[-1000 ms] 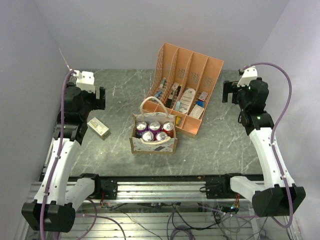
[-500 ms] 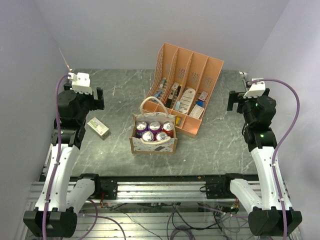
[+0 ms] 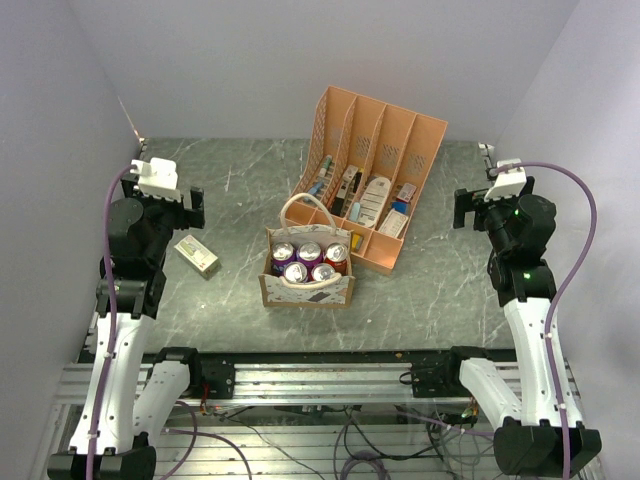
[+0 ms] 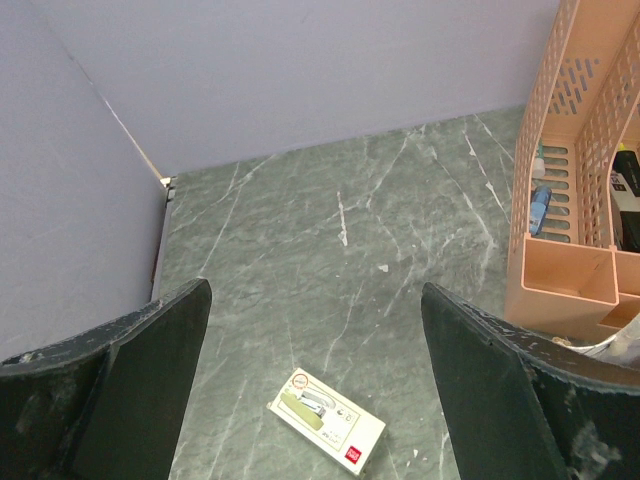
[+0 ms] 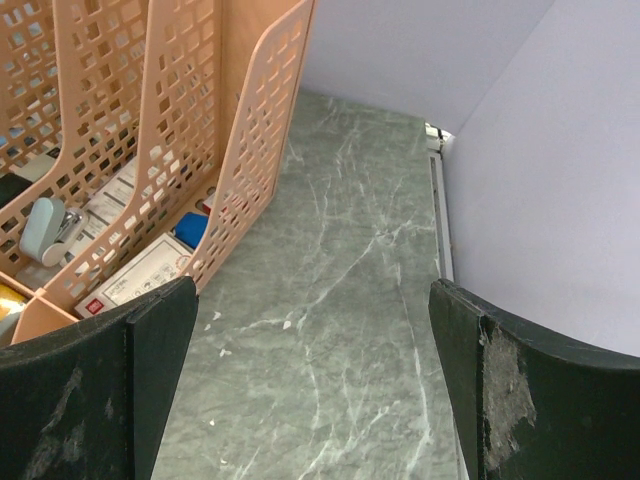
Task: Place the beverage into the canvas bag
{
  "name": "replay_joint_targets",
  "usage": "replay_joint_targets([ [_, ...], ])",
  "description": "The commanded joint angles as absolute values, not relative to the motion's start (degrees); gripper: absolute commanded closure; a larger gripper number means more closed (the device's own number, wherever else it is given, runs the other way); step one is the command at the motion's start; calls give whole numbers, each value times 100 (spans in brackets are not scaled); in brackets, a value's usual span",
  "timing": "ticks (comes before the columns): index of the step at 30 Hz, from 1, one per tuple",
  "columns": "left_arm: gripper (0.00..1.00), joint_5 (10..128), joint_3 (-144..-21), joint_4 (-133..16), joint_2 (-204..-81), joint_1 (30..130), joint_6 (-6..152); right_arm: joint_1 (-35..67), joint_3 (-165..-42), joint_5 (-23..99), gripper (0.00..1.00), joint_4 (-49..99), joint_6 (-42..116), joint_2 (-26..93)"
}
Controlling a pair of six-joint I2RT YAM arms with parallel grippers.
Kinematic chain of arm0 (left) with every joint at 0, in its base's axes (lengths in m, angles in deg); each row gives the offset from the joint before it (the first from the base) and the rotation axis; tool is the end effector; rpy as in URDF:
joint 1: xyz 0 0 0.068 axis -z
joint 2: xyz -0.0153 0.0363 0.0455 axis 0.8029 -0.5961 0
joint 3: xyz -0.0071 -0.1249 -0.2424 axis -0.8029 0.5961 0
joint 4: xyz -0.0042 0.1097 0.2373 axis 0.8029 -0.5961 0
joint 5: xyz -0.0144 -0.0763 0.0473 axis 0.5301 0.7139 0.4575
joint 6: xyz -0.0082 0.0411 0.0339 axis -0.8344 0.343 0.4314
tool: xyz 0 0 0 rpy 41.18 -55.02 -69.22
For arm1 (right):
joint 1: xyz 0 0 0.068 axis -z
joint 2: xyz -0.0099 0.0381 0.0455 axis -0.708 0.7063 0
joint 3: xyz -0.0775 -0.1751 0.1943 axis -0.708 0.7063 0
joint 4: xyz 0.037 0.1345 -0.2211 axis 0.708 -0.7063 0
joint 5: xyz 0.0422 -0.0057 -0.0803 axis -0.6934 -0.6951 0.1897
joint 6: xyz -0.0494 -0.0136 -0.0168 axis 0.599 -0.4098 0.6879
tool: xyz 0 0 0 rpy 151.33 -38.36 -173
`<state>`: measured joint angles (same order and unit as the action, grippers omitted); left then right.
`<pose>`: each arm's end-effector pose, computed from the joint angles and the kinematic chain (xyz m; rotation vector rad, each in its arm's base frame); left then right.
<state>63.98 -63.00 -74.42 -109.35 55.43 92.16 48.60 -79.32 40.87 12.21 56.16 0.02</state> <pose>0.1659 -0.0077 0.3875 0.1812 1.6226 0.0359 0.1889 -0.0088 0.3681 -0.1958 1.7255 -0.1358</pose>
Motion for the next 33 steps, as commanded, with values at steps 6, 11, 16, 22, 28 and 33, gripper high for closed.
replay_joint_targets([
  [6, 6, 6545, -6214, -7336, -10864, 5490, 9247, 4909, -7901, 4112, 0, 1237, 5817, -239],
  [11, 6, 6423, -6199, -7336, -10802, 5488, 9261, 4911, -7891, 4297, 0, 1279, 5778, -240],
  [16, 7, 6363, -6191, -7322, -10801, 5490, 9260, 4920, -7884, 4300, 0, 1269, 5798, -252],
  [22, 7, 6304, -6183, -7326, -10773, 5487, 9261, 4924, -7884, 4256, 0, 1250, 5830, -297],
  [28, 7, 6370, -6170, -7323, -10793, 5483, 9248, 4929, -7881, 4232, 0, 1236, 5822, -296],
  [33, 7, 6373, -6184, -7336, -10794, 5486, 9243, 4929, -7868, 4322, 0, 1264, 5789, -264],
])
